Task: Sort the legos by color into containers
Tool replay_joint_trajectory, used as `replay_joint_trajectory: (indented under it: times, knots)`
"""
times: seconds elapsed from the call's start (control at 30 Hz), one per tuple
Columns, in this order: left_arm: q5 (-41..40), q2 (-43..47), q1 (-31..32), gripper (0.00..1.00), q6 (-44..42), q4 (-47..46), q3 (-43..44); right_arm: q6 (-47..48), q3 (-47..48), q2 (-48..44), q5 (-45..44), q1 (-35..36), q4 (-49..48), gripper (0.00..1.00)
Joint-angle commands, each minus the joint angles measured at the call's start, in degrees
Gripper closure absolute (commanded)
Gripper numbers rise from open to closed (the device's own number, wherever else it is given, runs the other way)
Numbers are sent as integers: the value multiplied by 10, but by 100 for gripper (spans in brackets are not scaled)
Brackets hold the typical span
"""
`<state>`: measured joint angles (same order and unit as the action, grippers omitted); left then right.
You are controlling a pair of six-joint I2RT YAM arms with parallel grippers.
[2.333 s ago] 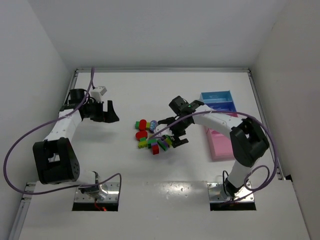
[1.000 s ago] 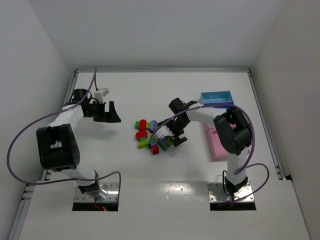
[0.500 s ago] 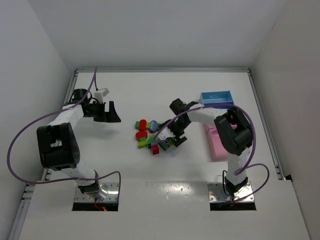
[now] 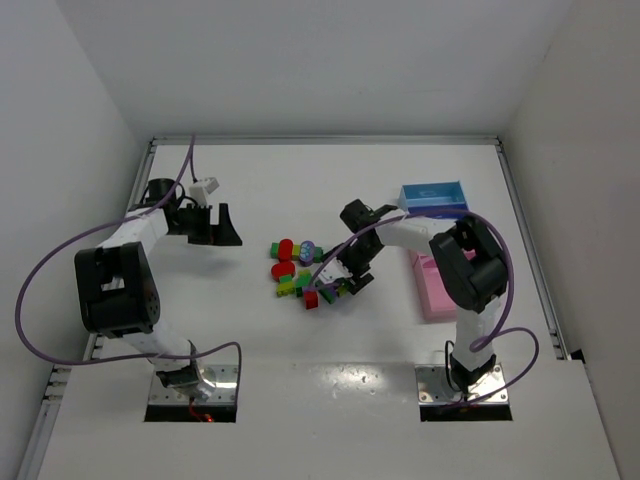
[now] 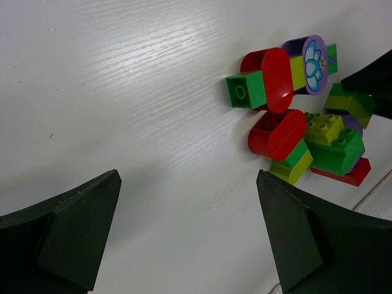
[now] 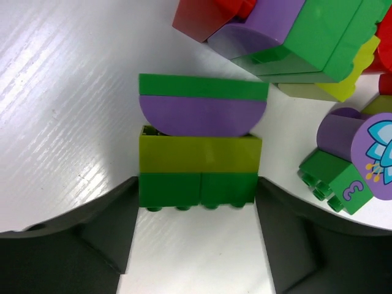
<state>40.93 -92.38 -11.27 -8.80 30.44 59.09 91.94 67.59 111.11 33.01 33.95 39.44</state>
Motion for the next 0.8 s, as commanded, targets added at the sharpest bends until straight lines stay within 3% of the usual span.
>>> replay_joint_trajectory:
  times: [0.0, 0.2, 0.4, 0.57, 0.77]
  knots:
    - [14, 1, -7, 0, -14, -11, 8, 22, -13, -2, 2, 5, 5, 32]
    - [20, 1, -7, 0, -14, -11, 8, 13, -25, -7, 2, 5, -8, 49]
    - [20, 21, 10, 0, -20, -21, -12, -130, -9, -26, 20, 0, -32, 65]
    - [37, 46, 40, 0, -20, -27, -32, -306, -3, -70, 31, -17, -84, 70]
    - [64, 85, 64, 0, -32, -27, -50, -395, -22, -154, 37, -28, -120, 70]
